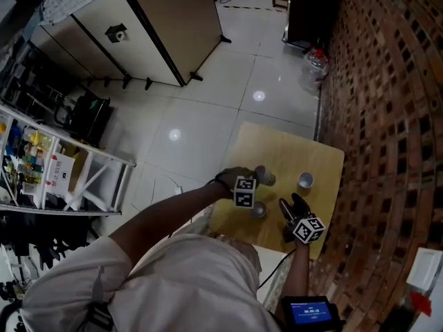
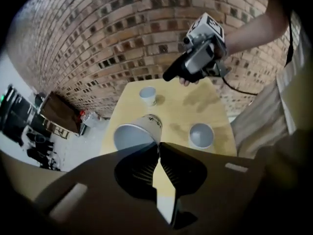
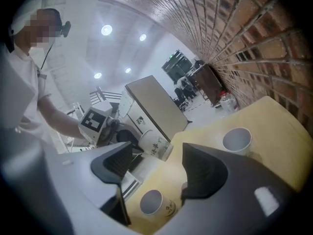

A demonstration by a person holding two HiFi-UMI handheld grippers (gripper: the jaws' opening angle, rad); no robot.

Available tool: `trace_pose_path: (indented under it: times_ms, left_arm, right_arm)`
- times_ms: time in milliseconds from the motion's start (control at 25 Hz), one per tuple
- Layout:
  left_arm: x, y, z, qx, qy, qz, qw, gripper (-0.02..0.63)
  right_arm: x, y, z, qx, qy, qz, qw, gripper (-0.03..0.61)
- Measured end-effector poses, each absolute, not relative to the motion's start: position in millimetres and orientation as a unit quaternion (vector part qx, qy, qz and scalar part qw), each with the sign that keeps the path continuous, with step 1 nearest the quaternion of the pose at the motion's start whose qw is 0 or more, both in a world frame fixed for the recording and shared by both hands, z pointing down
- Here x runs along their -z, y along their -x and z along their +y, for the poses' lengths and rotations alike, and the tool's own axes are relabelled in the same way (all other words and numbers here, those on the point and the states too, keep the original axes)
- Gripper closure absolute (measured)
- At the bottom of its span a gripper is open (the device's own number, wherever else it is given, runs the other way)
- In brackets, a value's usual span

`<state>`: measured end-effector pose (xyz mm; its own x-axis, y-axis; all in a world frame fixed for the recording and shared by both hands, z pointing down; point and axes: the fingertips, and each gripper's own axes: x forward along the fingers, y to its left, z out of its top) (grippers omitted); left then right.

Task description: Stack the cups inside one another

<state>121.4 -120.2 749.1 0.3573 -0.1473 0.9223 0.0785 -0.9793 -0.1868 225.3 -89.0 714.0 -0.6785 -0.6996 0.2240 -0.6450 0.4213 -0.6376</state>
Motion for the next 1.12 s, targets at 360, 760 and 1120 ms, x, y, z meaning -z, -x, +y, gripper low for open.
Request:
trace_pose_path:
  times_ms: [360, 760, 1120]
  left_arm:
    - [-794, -112, -130, 0.645, 0.743, 0.005, 0.176, 0.575]
    - [-835, -116, -139, 0.692, 0.677, -0.04, 0.248, 0.575]
    - [-854, -108, -143, 0.719, 0.62, -0.058, 0.308, 0.574]
  right_arm:
    - [-760, -228, -56, 0.39, 0.463, 0.796, -0.014, 0.285]
    - [-788, -223, -16, 0.421, 0.462, 0.779, -0.044, 0.296]
    - [-798, -226, 0, 0.439, 0.466, 0.768, -0.038, 0.296]
